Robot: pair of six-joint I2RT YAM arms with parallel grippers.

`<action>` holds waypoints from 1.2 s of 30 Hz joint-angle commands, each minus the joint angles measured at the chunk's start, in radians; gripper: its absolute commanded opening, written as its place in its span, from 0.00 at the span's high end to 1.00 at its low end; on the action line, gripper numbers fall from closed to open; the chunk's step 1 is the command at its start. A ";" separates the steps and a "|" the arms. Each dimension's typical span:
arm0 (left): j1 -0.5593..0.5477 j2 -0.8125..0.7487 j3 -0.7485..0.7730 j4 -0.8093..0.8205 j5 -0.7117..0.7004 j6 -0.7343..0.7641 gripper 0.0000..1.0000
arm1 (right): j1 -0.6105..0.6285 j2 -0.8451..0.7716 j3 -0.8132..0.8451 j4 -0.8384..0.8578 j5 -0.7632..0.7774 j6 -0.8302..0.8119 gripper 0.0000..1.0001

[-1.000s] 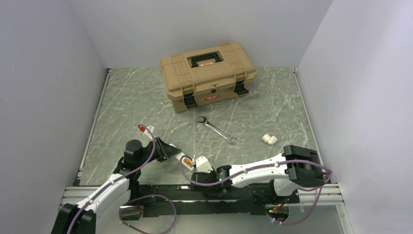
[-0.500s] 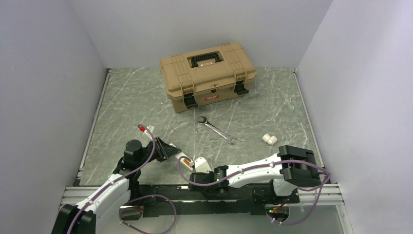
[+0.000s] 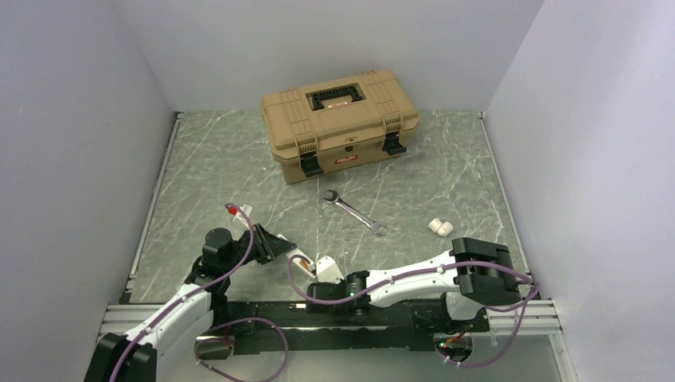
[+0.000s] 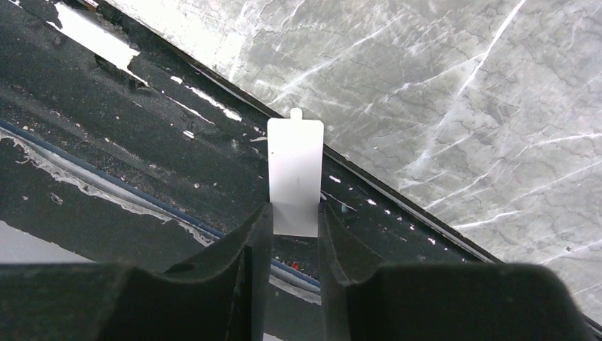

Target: Load the batteries into the remote control

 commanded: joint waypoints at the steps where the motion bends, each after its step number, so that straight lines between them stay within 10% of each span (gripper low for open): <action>1: -0.004 0.008 -0.075 0.055 0.007 0.002 0.98 | 0.005 -0.029 -0.011 -0.048 0.046 0.035 0.75; 13: -0.016 0.027 -0.075 0.085 -0.001 -0.009 0.98 | 0.004 -0.148 -0.067 -0.003 0.026 0.083 0.76; 23: -0.021 0.029 -0.074 0.080 -0.005 -0.005 0.98 | 0.003 -0.063 -0.025 0.015 0.019 0.072 0.50; 36: -0.021 0.034 -0.070 0.082 -0.002 -0.004 0.98 | 0.015 -0.013 -0.007 -0.007 -0.023 0.064 0.74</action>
